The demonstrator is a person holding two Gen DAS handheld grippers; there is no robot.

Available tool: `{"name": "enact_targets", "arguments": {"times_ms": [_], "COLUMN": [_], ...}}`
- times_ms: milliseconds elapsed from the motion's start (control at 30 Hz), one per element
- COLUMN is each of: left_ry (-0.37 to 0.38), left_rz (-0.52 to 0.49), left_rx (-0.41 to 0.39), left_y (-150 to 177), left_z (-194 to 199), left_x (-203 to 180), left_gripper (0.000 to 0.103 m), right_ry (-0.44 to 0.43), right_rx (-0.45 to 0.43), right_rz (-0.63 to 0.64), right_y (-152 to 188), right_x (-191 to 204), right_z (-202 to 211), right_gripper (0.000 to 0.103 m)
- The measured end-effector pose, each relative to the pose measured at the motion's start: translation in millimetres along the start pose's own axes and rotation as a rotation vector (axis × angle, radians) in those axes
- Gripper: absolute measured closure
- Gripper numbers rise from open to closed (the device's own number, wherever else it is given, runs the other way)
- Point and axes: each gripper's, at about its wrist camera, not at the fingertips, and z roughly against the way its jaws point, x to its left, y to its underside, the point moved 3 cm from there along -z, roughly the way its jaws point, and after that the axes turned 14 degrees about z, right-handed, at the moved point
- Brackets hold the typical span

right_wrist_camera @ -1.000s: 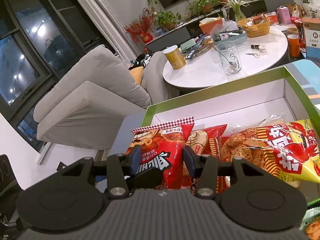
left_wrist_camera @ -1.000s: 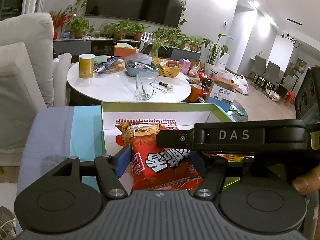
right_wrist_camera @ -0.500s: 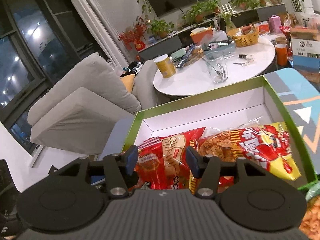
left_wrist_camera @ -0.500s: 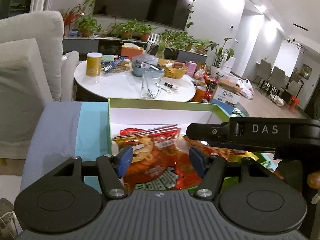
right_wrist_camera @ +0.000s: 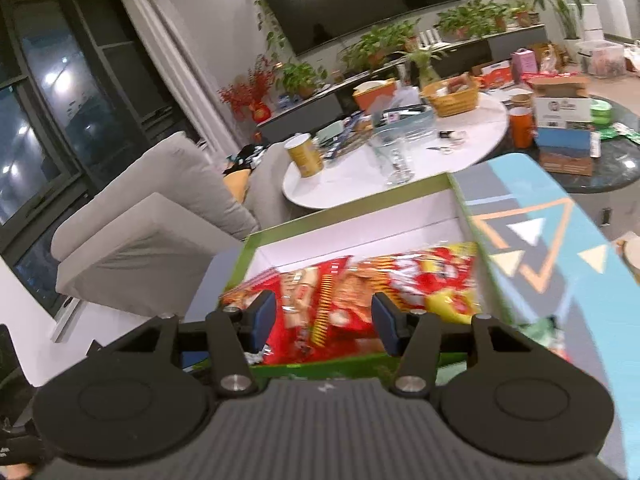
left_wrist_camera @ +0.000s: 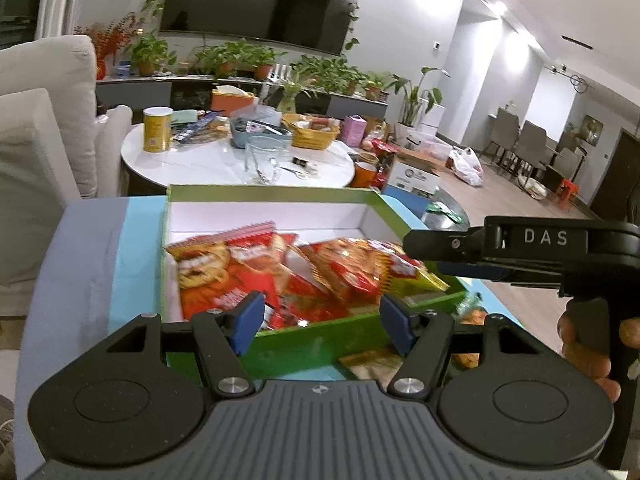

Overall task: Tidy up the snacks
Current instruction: 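Reach the right tool to the green-packaged snack bag and grasp it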

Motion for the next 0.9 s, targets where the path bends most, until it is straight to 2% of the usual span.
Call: {"name": "enact_targets", "arguments": {"times_ms": [500,900], "left_ry": [0.051,0.06], "left_rz": [-0.093,-0.136], "left_rx": [0.117,0.219], "left_y": [45,78], "left_z": [-17,-47], "left_x": [-65,-101], "left_gripper": [0.034,0.033], "right_ry": [0.105,0.103], "right_rx": [0.019,0.06], "right_rz": [-0.078,-0.125], "right_y": [39,70], "right_x": [-66,-103], "right_z": [40,46], "right_gripper": [0.055,0.055]}}
